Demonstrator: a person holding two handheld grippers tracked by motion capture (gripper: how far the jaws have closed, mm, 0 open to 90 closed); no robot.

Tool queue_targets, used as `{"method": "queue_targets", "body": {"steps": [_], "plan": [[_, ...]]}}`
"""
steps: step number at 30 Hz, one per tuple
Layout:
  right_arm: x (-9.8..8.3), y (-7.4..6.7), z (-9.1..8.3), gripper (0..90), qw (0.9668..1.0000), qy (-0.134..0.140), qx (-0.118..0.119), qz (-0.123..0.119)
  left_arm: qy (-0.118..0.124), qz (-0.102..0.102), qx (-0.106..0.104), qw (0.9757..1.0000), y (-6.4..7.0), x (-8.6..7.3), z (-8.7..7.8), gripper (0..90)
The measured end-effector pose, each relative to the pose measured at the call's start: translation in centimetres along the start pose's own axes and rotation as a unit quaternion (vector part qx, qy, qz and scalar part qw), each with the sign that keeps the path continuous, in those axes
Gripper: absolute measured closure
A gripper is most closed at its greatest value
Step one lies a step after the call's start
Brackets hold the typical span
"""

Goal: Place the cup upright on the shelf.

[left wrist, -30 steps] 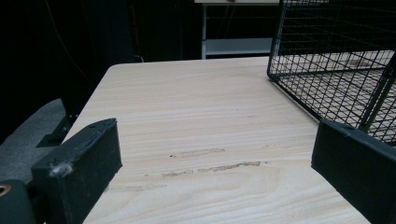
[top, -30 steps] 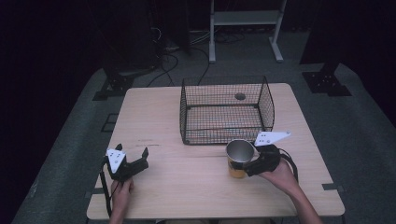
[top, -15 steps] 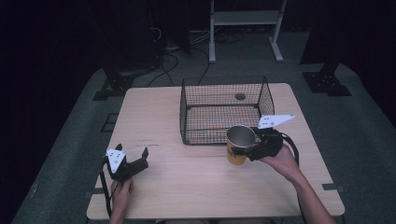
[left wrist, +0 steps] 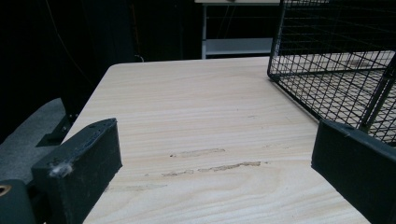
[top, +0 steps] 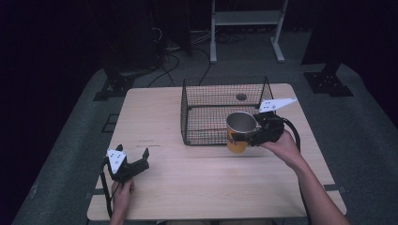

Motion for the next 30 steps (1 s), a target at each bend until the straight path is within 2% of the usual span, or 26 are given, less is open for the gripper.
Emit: {"method": "queue_targets", "body": {"steps": [16, 30], "plan": [[3.3, 2.1, 1.3, 12.5, 0.9999, -0.003, -0.010, -0.004, 0.000, 0.000, 0.000, 1.0000, 0.0, 0.0, 0.0, 0.8], [4.3, 4.1, 3.1, 12.4, 0.9993, -0.027, -0.025, 0.000, 0.000, 0.000, -0.001, 1.0000, -0.1, 0.0, 0.0, 0.8]]}}
Point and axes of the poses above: each handheld gripper's, and its own axes: z roughly forward along the jaws, x roughly out of its top, y roughly to its right, the point moved 3 cm from there along z, roughly forward along the jaws, and after that the axes turned 14 degrees about y, right-handed, at the moved point
